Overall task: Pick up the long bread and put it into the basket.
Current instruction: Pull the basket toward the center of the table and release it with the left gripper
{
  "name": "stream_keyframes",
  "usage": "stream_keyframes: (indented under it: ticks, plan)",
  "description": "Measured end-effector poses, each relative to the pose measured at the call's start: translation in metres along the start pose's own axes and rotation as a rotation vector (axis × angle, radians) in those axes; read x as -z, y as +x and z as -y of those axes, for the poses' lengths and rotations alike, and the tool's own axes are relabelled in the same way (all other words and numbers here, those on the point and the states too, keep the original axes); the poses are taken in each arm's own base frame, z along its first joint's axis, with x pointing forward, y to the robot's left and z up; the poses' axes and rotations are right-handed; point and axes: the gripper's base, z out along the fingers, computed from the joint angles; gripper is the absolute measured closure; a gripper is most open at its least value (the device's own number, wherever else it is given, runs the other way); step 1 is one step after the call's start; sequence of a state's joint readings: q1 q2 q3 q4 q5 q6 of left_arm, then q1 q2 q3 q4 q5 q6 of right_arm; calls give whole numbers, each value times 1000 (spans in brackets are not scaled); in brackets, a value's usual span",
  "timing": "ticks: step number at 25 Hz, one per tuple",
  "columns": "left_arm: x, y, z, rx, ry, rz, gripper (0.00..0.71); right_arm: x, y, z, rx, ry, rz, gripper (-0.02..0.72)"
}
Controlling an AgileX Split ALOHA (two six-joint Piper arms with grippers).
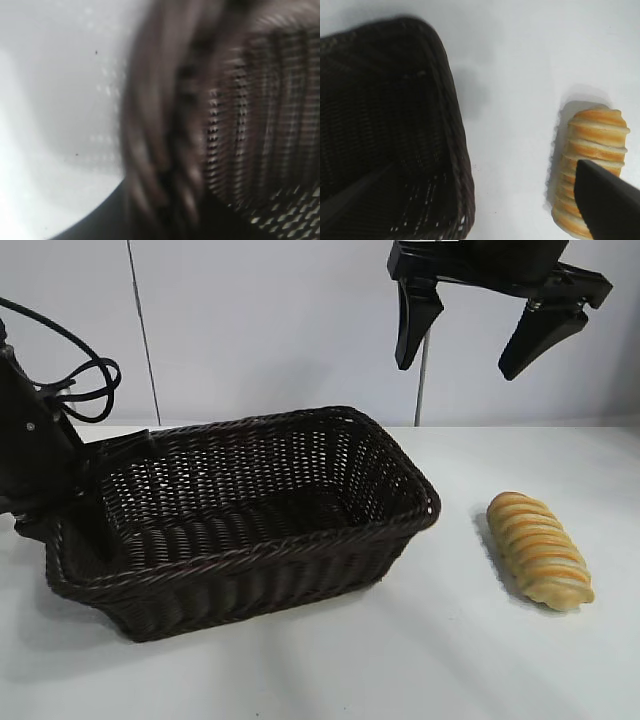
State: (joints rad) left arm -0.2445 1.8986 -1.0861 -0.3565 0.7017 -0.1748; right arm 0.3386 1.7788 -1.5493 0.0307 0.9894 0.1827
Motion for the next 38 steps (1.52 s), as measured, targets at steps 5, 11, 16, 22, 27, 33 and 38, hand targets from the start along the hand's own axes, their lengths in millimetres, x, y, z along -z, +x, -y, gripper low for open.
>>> stream_keyframes:
  ticks: [5, 11, 16, 22, 27, 33, 38]
  plan:
    - [23, -7, 10, -84, 10, 19, 611, 0, 1, 0, 0, 1, -7, 20]
    - [50, -21, 25, -191, 25, 4, 611, 0, 1, 0, 0, 2, -9, 20]
    - [61, -27, 36, -208, 91, 23, 611, 0, 1, 0, 0, 2, -10, 20]
    - [51, -29, 37, -227, 108, 5, 611, 0, 1, 0, 0, 2, -11, 20]
    - [25, -30, 40, -255, 92, -30, 611, 0, 1, 0, 0, 2, -11, 20]
    - [0, -31, 42, -243, 93, -57, 611, 0, 1, 0, 0, 2, -11, 20]
    - [-4, -33, 42, -240, 93, -39, 611, 0, 1, 0, 0, 2, -11, 20]
